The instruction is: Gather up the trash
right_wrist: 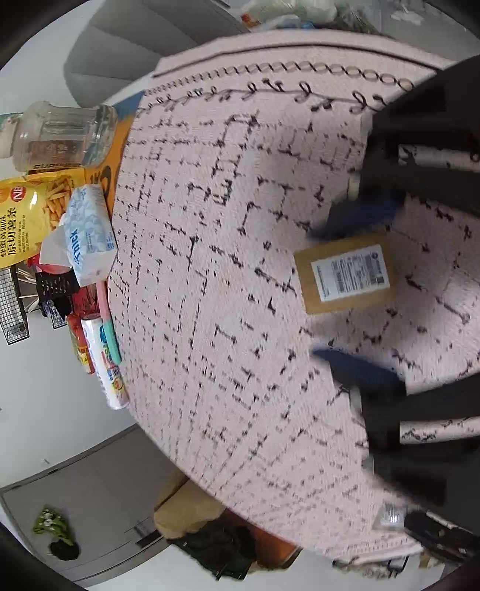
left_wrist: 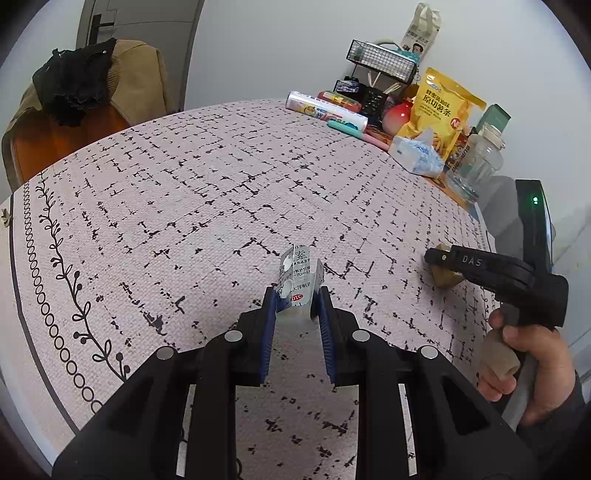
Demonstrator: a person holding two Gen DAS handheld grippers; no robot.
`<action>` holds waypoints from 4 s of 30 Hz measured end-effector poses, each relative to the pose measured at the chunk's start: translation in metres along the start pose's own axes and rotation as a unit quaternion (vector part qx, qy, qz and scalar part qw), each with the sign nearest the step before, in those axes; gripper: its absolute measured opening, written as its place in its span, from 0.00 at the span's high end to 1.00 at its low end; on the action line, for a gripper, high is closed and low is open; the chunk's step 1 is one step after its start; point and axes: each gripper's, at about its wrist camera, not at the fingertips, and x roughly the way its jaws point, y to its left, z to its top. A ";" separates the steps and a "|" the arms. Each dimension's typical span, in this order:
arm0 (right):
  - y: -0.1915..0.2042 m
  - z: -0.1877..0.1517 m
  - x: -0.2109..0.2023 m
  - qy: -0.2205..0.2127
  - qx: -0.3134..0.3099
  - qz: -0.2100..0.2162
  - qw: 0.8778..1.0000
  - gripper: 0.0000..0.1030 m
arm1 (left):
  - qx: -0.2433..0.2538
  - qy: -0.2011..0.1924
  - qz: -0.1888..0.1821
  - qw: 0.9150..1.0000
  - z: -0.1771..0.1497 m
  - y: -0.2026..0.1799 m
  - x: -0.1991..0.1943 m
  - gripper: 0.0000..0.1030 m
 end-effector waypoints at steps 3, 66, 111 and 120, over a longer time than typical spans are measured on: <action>-0.005 -0.008 -0.009 0.004 -0.003 0.015 1.000 0.68 | -0.001 0.000 -0.002 1.000 -0.001 -0.002 -0.002 0.78; -0.426 -0.261 -0.122 -0.043 0.326 -0.047 0.943 0.34 | 0.300 0.169 -0.174 0.923 -0.174 -0.385 0.059 0.78; -0.354 -0.247 -0.243 -0.112 0.270 -0.075 0.953 0.08 | 0.232 0.088 -0.221 0.943 -0.100 -0.330 -0.020 0.06; -0.288 -0.236 -0.277 -0.131 0.215 -0.078 0.964 0.08 | 0.211 0.032 -0.217 0.953 -0.070 -0.275 -0.073 0.06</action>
